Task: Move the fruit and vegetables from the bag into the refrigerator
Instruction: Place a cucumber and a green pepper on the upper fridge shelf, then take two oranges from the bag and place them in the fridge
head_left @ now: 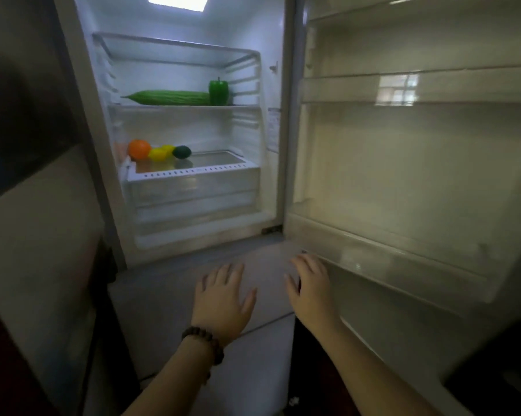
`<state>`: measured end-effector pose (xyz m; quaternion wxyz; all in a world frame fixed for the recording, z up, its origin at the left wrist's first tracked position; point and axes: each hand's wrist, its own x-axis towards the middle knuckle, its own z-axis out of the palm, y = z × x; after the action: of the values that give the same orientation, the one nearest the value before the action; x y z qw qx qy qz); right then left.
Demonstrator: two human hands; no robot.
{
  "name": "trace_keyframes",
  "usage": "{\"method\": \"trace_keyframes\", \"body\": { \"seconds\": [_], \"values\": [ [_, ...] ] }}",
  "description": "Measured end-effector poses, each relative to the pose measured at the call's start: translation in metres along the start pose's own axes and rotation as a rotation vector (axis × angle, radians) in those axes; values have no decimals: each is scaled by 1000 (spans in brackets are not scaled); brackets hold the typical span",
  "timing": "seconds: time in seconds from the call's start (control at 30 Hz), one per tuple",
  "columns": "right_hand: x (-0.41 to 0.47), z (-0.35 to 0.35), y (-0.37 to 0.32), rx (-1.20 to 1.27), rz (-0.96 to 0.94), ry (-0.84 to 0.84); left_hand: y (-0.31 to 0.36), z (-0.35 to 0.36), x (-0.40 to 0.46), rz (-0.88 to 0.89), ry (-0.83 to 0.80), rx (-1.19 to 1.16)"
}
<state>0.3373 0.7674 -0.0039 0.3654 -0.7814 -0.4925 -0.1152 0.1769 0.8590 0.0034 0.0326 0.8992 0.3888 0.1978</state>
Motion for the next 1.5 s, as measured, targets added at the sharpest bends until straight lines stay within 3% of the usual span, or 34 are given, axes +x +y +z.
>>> {"method": "trace_keyframes", "body": {
  "seconds": [0.27,0.47,0.6,1.0,1.2,1.5],
  "values": [
    [-122,-74,82,-148,311,91,123,47,-47,275,-132,-125],
    [-240,-165,148,-295,595,99,245,79,-114,555,-232,-193],
    [-335,-242,172,-366,785,205,338,87,-176,743,-315,-251],
    [-674,-489,159,-626,1311,506,622,59,-477,1340,-482,-472],
    [-809,-564,129,-684,1518,690,706,39,-619,1533,-554,-548],
    [-920,-639,132,-696,1689,795,817,18,-744,1703,-612,-599]
  ]
}}
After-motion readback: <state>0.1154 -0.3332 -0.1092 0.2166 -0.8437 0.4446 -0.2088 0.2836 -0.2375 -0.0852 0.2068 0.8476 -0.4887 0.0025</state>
